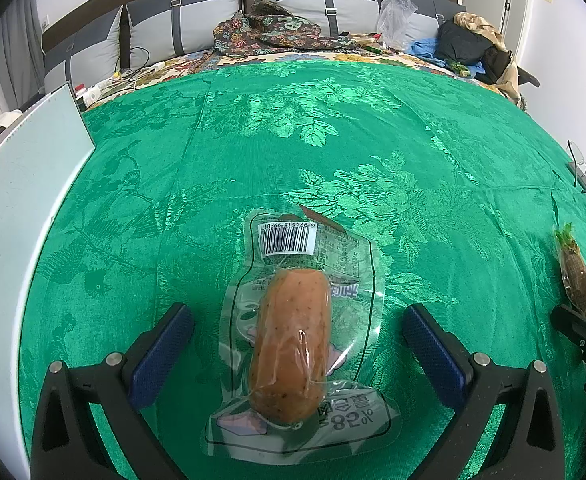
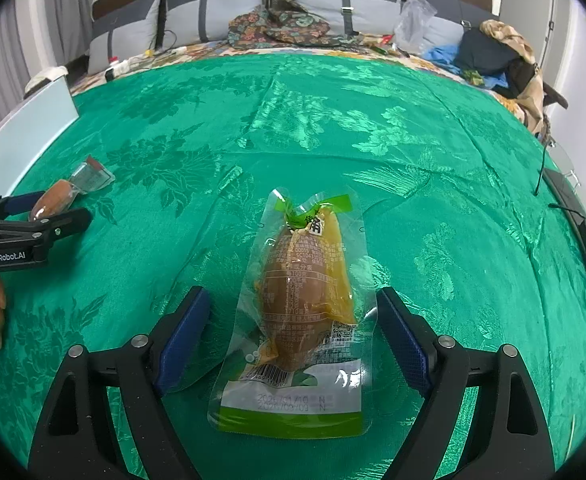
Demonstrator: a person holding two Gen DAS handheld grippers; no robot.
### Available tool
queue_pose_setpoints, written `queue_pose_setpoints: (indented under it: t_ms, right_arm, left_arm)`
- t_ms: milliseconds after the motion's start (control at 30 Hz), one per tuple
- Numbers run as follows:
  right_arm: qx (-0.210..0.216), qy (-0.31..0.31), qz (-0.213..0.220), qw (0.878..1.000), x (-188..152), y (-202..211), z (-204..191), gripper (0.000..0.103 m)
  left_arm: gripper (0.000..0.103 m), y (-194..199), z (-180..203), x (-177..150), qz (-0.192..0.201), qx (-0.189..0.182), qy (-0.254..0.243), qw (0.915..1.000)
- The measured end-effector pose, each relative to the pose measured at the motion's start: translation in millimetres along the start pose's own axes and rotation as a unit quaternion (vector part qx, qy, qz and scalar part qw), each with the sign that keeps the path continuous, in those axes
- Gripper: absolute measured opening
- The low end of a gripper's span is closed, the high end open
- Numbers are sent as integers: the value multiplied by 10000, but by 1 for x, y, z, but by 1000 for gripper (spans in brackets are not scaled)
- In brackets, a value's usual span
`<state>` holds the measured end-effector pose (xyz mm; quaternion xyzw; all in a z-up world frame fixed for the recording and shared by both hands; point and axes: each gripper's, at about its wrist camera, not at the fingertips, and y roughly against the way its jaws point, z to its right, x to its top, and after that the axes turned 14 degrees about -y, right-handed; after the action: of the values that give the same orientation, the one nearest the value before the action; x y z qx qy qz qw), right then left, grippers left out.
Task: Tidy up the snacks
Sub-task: 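Lift both packets and carry them into the white box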
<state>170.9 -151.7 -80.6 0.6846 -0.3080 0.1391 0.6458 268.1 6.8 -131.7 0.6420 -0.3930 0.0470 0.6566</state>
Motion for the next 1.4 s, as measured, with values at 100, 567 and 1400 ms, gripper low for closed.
queue_pose_setpoints:
  t_ms: [100, 567, 1400]
  right_arm:
    - [0, 1, 1, 10000, 0, 0, 0, 87]
    - [1, 2, 4, 10000, 0, 0, 0, 87]
    - [740, -822, -1608, 9808, 56, -12, 32, 30]
  left_arm:
    - [103, 0, 0, 0, 1, 0, 0, 10000]
    - [103, 0, 0, 0, 2, -2, 2, 10000]
    - [46, 15, -14, 6, -489, -667, -36, 9966]
